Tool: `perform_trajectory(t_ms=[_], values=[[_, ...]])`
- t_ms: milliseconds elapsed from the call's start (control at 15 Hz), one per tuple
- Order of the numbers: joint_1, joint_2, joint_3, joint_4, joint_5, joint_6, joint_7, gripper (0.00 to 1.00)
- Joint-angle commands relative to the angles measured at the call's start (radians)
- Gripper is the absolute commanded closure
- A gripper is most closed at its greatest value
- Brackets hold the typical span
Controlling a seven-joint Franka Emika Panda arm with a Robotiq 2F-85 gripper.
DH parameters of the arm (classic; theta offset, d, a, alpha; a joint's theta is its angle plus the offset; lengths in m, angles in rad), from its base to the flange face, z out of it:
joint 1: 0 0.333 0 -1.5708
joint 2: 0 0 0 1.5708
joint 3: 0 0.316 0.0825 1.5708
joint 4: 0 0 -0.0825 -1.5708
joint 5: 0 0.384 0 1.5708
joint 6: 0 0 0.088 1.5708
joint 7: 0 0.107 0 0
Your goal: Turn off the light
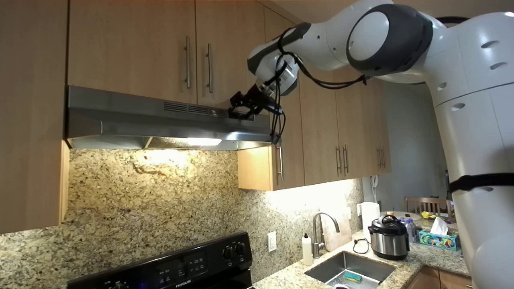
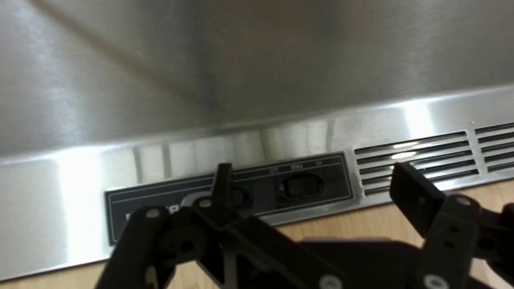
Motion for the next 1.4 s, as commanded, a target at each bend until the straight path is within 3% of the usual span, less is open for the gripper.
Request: perform_trajectory(t_ms=[0, 1333], values=[[-0.001, 0.019, -0.004, 0.026, -0.010, 0.018, 0.017, 0.00], [0.000, 0.037, -0.007, 0.042, 0.008, 0.048, 0.022, 0.00]])
